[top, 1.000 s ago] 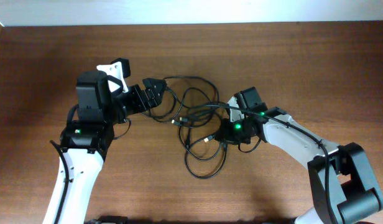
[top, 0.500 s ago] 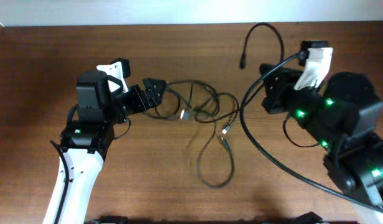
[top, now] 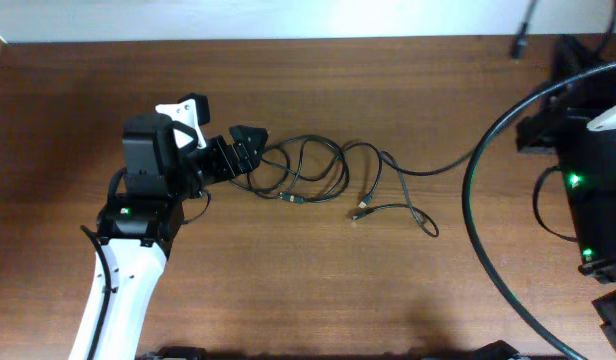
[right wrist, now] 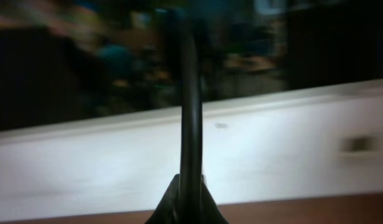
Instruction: Untangle cables
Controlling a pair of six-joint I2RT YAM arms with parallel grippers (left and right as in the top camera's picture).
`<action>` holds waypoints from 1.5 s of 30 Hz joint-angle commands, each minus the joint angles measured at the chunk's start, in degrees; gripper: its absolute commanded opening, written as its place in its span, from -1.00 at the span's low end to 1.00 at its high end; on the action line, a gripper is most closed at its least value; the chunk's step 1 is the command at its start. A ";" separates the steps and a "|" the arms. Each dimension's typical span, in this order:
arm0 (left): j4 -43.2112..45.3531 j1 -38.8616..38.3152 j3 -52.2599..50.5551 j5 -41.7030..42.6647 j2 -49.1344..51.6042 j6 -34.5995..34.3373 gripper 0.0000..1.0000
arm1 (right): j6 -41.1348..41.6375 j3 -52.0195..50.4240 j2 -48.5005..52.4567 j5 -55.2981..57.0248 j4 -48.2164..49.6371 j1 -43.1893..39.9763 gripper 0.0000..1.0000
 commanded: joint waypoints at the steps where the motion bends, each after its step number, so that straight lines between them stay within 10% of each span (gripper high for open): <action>1: 0.11 0.24 0.17 -0.44 -0.48 0.57 0.98 | -9.62 1.29 0.00 21.27 -0.44 0.09 -0.92; 5: 0.11 0.24 0.17 -0.44 -0.48 0.57 0.98 | -21.14 1.27 3.21 37.73 3.32 -9.53 -0.92; 17: 0.11 0.24 0.17 -0.44 -0.48 0.57 0.98 | -19.17 1.27 21.51 24.11 19.89 -66.86 -0.92; 30: 0.09 0.24 0.17 -0.44 -0.48 0.57 0.98 | -14.49 1.16 38.01 -31.08 -6.78 -67.67 -0.92; 34: 0.11 0.24 0.17 -0.44 -0.48 0.57 0.98 | -27.15 0.96 42.38 -51.10 -13.38 -67.67 -0.92; 45: 0.11 0.24 0.17 -0.44 -0.48 0.57 0.98 | -32.20 0.35 53.75 -43.98 -25.20 -68.02 -0.92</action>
